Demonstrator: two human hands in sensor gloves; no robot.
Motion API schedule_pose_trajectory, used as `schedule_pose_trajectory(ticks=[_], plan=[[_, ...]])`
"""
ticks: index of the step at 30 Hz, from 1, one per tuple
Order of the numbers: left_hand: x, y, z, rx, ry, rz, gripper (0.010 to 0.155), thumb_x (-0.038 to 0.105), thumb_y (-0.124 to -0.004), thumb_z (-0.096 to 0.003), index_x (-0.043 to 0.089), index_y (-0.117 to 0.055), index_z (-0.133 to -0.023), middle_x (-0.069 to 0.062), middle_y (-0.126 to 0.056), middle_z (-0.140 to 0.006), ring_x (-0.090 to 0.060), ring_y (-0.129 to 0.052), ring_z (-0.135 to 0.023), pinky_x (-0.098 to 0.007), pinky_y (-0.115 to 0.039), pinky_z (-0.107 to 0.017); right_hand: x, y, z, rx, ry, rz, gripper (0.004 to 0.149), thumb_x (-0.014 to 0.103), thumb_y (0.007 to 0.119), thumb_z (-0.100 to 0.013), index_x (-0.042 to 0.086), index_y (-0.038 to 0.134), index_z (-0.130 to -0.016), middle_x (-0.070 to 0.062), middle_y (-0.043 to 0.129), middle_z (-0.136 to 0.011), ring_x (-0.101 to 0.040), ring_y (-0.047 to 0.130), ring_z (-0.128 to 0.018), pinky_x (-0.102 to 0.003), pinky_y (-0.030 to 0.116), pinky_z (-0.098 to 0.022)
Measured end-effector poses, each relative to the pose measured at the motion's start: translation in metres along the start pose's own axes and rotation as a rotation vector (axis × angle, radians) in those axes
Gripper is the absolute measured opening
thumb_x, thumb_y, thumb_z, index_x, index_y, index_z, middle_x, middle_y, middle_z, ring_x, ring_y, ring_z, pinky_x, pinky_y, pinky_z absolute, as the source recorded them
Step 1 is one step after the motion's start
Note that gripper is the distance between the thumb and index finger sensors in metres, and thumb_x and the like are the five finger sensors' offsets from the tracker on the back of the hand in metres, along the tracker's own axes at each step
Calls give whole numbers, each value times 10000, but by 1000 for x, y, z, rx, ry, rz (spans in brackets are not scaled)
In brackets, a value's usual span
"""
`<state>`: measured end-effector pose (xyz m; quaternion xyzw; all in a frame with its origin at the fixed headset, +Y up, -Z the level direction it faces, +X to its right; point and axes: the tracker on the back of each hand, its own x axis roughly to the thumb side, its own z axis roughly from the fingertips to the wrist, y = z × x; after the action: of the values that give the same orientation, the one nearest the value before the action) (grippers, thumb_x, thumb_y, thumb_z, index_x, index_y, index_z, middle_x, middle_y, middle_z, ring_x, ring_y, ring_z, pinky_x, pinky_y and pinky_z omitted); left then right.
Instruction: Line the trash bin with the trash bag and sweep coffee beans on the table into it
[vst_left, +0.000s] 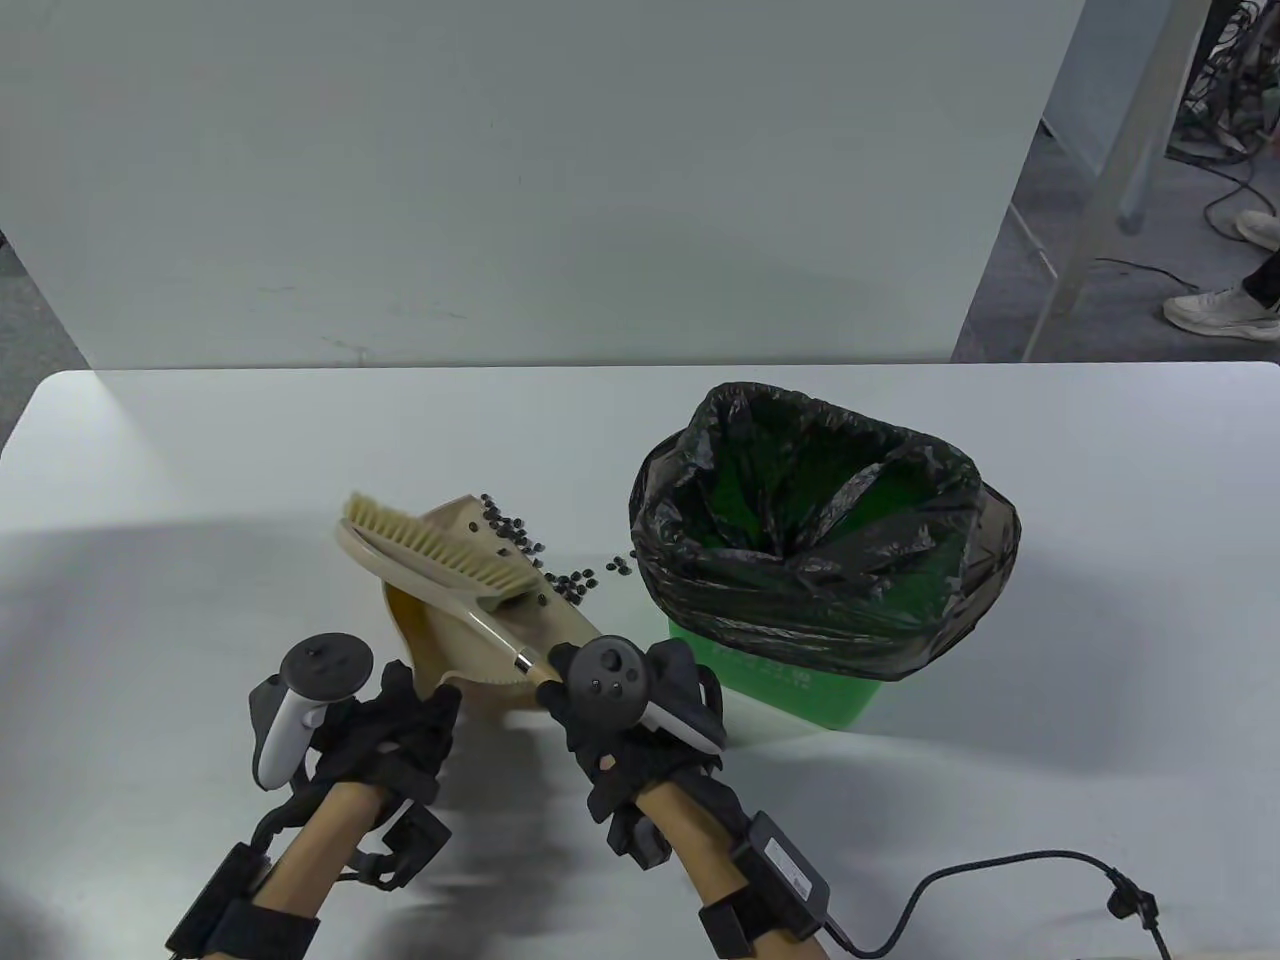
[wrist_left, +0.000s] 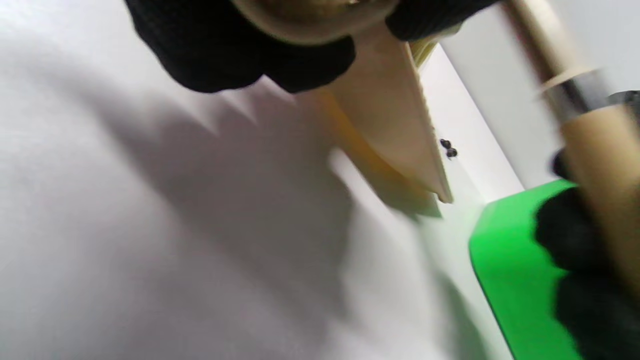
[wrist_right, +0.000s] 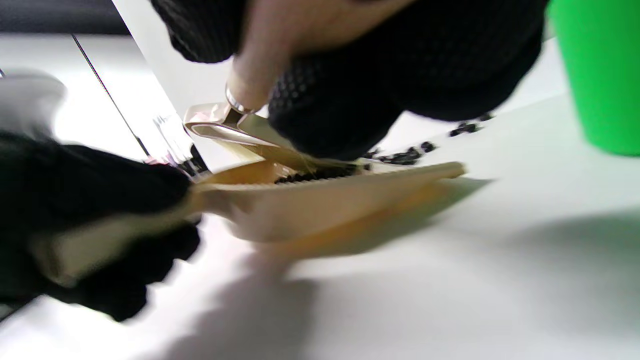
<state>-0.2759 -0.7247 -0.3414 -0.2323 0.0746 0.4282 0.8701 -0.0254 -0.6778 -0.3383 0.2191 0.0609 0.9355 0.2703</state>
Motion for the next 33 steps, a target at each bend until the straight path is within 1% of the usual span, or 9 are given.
schedule_pose_trajectory(ticks=[2, 6, 8, 15, 23, 27, 33], plan=[[-2, 2, -1, 24, 24, -44, 844, 376, -631, -666, -134, -124, -1109, -271, -544, -1058, -241, -915, -711, -522, -845, -531, 4, -5, 4, -29, -16, -55, 556, 353, 561, -631, -12, 561, -1051, -161, 874, -830, -214, 996, -466, -412, 892, -322], [-3, 5, -2, 41, 54, -136, 854, 372, -644, -665, -135, -117, -1107, -276, -536, -1070, -266, -913, -740, -537, -838, -541, 5, -14, 10, -90, -25, -43, 554, 353, 559, -632, -9, 559, -1051, -160, 873, -830, -210, 996, -467, -411, 893, -322], [-3, 6, -3, 45, 65, -152, 849, 362, -639, -665, -136, -111, -1105, -279, -529, -1072, -275, -907, -746, -544, -831, -545, -1, -20, 14, -129, -2, -17, 556, 353, 559, -632, -12, 559, -1051, -160, 872, -831, -215, 994, -467, -412, 892, -324], [-4, 6, -5, 38, 60, -178, 807, 334, -593, -670, -125, -98, -1111, -277, -487, -1080, -288, -863, -759, -572, -789, -569, -24, -30, 20, -206, 103, 49, 555, 352, 560, -632, -11, 559, -1052, -162, 872, -832, -218, 994, -468, -416, 890, -326], [-7, 13, -5, 29, 25, -98, 790, 326, -586, -674, -102, -94, -1120, -259, -470, -1092, -277, -842, -763, -574, -770, -590, -50, -33, 22, -243, 230, 17, 556, 351, 560, -632, -15, 560, -1051, -167, 872, -831, -221, 993, -468, -418, 889, -327], [-8, 16, -4, 28, 16, -69, 791, 327, -589, -674, -99, -95, -1120, -256, -475, -1091, -269, -845, -753, -570, -771, -589, -50, -34, 25, -261, 234, 11, 555, 351, 561, -632, -15, 562, -1049, -167, 875, -828, -220, 995, -465, -417, 891, -324], [-6, 24, 0, 41, -36, -19, 791, 332, -586, -675, -92, -90, -1121, -248, -471, -1095, -262, -842, -758, -565, -771, -596, -48, -33, 25, -275, 229, 7, 554, 351, 561, -633, -15, 565, -1048, -166, 876, -827, -219, 997, -463, -417, 891, -324]])
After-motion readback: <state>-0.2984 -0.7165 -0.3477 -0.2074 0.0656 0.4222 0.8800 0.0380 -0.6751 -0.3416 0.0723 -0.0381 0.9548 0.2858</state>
